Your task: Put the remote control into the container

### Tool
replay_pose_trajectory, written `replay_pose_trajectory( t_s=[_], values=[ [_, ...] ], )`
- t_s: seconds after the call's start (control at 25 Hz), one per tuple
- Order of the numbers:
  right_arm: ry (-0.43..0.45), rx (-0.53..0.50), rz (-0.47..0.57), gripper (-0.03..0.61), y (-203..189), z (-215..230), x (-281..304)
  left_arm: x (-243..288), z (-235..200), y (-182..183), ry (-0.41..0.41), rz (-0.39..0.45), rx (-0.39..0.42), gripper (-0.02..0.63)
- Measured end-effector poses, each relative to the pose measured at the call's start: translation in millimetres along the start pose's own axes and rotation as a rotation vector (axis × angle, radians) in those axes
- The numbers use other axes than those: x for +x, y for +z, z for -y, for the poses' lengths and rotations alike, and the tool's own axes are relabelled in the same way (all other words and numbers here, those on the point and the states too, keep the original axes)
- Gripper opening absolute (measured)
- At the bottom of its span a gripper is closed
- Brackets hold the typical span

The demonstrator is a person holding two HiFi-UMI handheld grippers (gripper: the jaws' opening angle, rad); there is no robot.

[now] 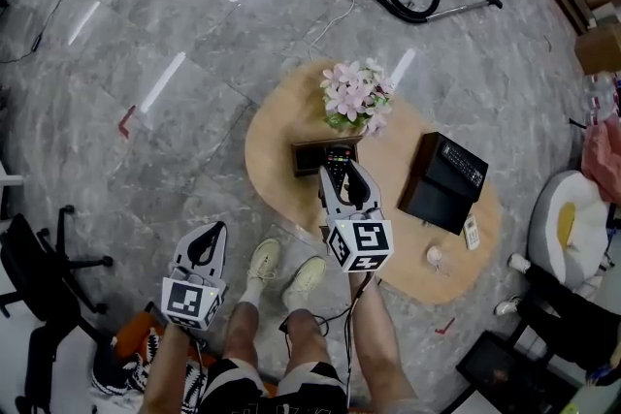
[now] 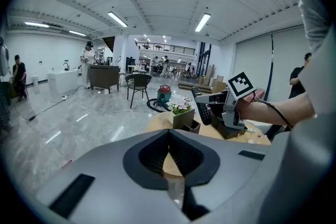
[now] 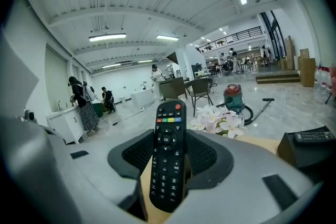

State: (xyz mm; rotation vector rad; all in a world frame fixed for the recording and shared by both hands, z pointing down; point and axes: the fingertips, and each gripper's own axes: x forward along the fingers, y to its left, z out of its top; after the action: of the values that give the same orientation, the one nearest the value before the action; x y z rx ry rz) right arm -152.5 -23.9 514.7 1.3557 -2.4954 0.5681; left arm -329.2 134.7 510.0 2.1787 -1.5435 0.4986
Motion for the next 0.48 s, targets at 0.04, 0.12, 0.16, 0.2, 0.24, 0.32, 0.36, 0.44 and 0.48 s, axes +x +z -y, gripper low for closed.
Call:
replay_pose_trajectory(
  t_s=[0.04, 0.12, 0.16, 0.2, 0.24, 0.32, 0.36, 0.44, 0.48],
  values=[
    [0.005, -0.001, -0.002, 0.196, -2, -1, 4, 0, -2, -1, 0.004, -0.001, -0.003, 0.008],
    [0.012, -0.013, -0.009, 0.196, -5, -2, 10, -1, -4, -4, 0.010, -0.004, -0.009, 0.008],
    [0.015, -0.021, -0.011, 0.196, -7, -2, 14, -1, -6, -5, 0.014, -0.006, -0.011, 0.008],
    [0.020, -0.030, -0.009, 0.196, -9, -2, 17, 0, -7, -7, 0.017, -0.008, -0.013, 0.006],
    [0.024, -0.039, -0.003, 0.195, -10, -3, 20, 1, -8, -8, 0.021, -0.010, -0.015, 0.006],
    [0.037, -0.056, 0.018, 0.196, -11, -3, 26, 2, -10, -11, 0.028, -0.014, -0.018, 0.006],
    [0.043, -0.061, 0.025, 0.196, -12, -4, 29, 2, -11, -13, 0.031, -0.017, -0.021, 0.008],
    [0.048, -0.064, 0.029, 0.196, -16, -4, 35, 3, -14, -17, 0.038, -0.021, -0.025, 0.008],
    [0.050, -0.064, 0.030, 0.195, -17, -4, 39, 4, -16, -19, 0.040, -0.023, -0.027, 0.008]
  ],
)
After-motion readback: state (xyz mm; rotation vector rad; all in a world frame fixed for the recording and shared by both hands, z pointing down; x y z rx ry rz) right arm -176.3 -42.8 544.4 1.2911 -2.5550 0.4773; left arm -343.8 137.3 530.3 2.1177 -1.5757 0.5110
